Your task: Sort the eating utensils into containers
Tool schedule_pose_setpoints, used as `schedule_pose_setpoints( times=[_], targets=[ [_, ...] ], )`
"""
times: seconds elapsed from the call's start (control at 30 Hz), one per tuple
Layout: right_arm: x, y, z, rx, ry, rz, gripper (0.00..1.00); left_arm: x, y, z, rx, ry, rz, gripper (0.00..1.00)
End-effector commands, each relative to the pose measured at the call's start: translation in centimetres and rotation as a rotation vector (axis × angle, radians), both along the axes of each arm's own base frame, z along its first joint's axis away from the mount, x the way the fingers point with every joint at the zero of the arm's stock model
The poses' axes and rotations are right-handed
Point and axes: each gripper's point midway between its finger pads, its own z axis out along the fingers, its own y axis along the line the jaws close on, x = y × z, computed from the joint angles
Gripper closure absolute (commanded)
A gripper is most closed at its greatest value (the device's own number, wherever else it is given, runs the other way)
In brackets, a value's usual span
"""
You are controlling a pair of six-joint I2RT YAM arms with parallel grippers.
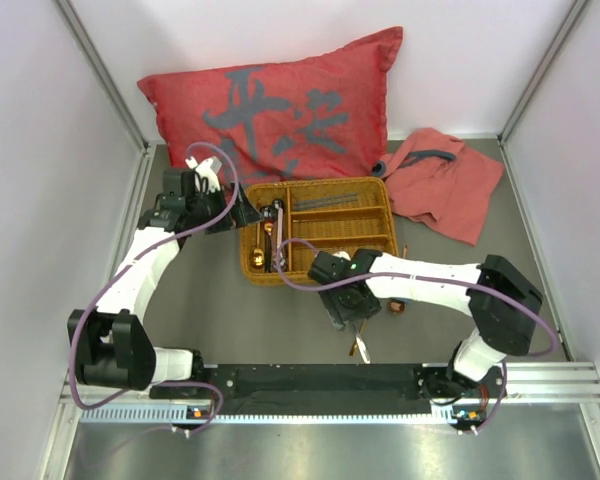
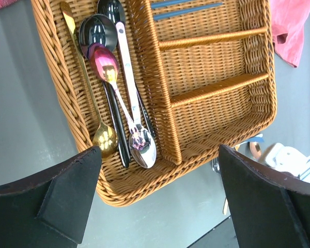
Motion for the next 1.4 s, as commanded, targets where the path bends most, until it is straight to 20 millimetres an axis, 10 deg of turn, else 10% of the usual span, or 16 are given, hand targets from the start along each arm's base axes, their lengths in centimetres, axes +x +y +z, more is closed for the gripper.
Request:
schedule_pose_setpoints(
  times=[0.0,0.53,1.1,1.37],
  targets=[
    [0.7,0.1,-1.8,-0.043,-0.036,-0.004,0.37,-0.2,-0.1,0.5,0.004,-0.045,-0.028,0.02],
    [0.8,1.8,-4.2,-0.030,0.012,0.089,0.99,-0.6,0.6,0.1,0.038,-0.043,-0.017,0.02],
    [4.5,6.5,11.2,0.360,-0.342,0.316,1.00,-0.6,0.8,-0.4,0.053,-0.036,-0.009,0.02],
    [9.1,6.4,13.8,0.370,-0.434,0.359,1.00,-0.7,1.0,-0.5,0.066,-0.029,-0.012,0.02]
  ],
)
